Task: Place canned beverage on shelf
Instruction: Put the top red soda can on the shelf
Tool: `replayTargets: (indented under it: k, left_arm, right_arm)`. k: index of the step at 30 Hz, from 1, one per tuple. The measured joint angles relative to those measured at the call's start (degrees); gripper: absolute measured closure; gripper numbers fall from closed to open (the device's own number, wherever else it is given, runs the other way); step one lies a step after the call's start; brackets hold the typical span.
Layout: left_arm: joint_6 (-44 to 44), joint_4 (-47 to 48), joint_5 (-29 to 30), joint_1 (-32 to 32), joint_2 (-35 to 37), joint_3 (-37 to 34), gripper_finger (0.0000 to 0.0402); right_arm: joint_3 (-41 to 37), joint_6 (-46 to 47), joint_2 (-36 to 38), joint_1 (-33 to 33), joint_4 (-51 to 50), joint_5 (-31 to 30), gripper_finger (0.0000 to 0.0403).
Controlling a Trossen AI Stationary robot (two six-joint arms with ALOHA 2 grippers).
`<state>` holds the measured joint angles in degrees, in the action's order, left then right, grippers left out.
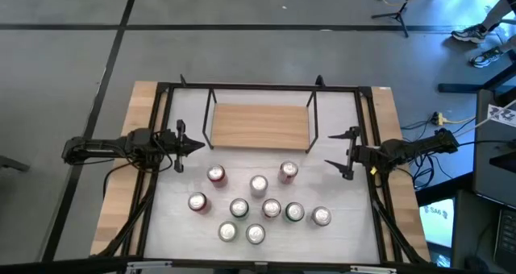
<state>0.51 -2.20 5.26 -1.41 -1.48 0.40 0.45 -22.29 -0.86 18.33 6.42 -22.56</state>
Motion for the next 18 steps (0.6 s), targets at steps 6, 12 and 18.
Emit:
replayTargets:
  k: [6,12,18]
  left_arm:
    - [0.0,0.0,0.0,0.0,0.0,0.0,0.0401]
    - [-0.9,0.0,1.5,0.0,0.0,0.0,0.0401]
    - [-5.9,-1.1,8.8,0.0,0.0,0.0,0.0394]
  right_arm:
    - [0.0,8.8,0.0,0.0,-0.4,0.1,0.0015]
    - [0.0,10.1,0.0,0.0,-0.5,0.1,0.0015]
    - [0.0,10.1,0.0,0.0,-0.5,0.1,0.0015]
